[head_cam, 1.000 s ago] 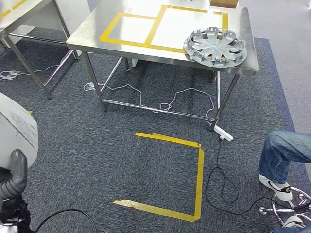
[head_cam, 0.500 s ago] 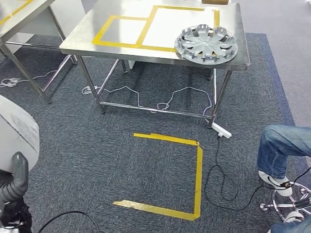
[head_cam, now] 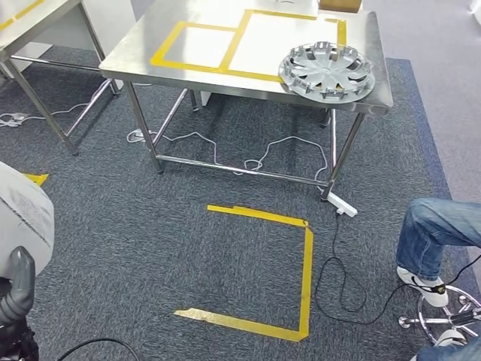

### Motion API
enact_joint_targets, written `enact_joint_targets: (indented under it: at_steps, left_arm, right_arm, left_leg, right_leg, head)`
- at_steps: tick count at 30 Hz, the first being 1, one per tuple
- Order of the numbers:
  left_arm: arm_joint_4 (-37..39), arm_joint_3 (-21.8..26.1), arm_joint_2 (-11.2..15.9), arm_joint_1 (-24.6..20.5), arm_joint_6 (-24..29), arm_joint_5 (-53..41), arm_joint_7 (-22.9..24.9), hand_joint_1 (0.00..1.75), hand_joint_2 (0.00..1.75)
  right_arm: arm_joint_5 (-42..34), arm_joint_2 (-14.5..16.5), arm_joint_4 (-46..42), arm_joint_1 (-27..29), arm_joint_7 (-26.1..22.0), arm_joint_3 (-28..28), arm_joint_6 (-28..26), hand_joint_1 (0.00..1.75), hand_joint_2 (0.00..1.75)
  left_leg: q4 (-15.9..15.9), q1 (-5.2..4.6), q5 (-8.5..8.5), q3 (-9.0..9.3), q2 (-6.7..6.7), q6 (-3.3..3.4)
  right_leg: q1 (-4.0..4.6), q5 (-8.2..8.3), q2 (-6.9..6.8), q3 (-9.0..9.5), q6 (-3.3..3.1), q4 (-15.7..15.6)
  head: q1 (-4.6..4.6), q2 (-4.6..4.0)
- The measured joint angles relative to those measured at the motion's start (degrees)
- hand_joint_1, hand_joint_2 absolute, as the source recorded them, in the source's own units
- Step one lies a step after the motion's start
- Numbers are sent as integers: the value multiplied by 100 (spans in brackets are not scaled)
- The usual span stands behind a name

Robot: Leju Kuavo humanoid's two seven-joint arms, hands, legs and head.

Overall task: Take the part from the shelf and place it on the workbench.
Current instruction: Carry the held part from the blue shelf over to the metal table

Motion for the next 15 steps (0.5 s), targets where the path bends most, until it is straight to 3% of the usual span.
enact_joint_targets:
  at_steps: [2, 3, 4, 5, 7, 9, 13, 15]
  left_arm:
    - [-11, 51, -10, 33, -55, 8, -10, 175, 175]
    - [-13, 78, -20, 49, -83, 10, -17, 175, 175]
    - [-15, 100, -33, 61, -111, 11, -25, 175, 175]
    - [-15, 119, -47, 69, -135, 11, -33, 175, 175]
    - [-16, 156, -69, 78, -158, 11, -45, 175, 175]
    - [-19, 195, -79, 81, -161, 10, -53, 175, 175]
    - [-33, 229, -91, 86, -164, 9, -61, 175, 175]
    - [-43, 250, -98, 88, -162, 9, -62, 175, 175]
  right_arm:
    - [4, 4, 1, 14, 2, 16, -2, 0, 0]
    - [4, 7, 2, 22, 3, 21, -2, 0, 0]
    - [4, 8, 2, 28, 4, 23, -3, 0, 0]
    - [4, 8, 2, 29, 4, 24, -4, 0, 0]
    - [2, 8, 2, 18, 4, 26, -5, 0, 0]
    - [-2, 8, 2, 4, 0, 28, -4, 0, 0]
    - [-4, 11, 2, 16, -5, 30, -3, 0, 0]
    - [-3, 14, 2, 16, -3, 30, -3, 0, 0]
  left_leg:
    - [2, -5, 7, -21, 7, 18]
    - [3, -8, 8, -26, 10, 19]
    - [5, -9, 8, -26, 11, 18]
    - [8, -8, 7, -21, 11, 14]
    - [21, -17, -4, -9, 10, -16]
    - [49, -37, -13, -25, 10, -77]
    - [137, -26, -69, -72, 10, -201]
    - [567, -11, -356, -247, 4, -251]
  right_leg:
    - [-23, -326, -2, -334, 41, 739]
    - [-31, -372, -3, -431, 57, 958]
    - [-34, -308, -4, -425, 67, 962]
    - [-37, -148, -8, -308, 67, 738]
    - [-37, 196, -26, 94, 49, -30]
    - [-28, 304, -31, 354, 1, -513]
    - [-23, 309, -22, 381, -140, -587]
    - [-37, 329, -26, 386, -208, -608]
  head:
    - [12, 0]
    - [11, 0]
    - [12, 0]
    - [14, 0]
    - [14, 0]
    - [6, 0]
    - [-3, 0]
    - [-26, 0]
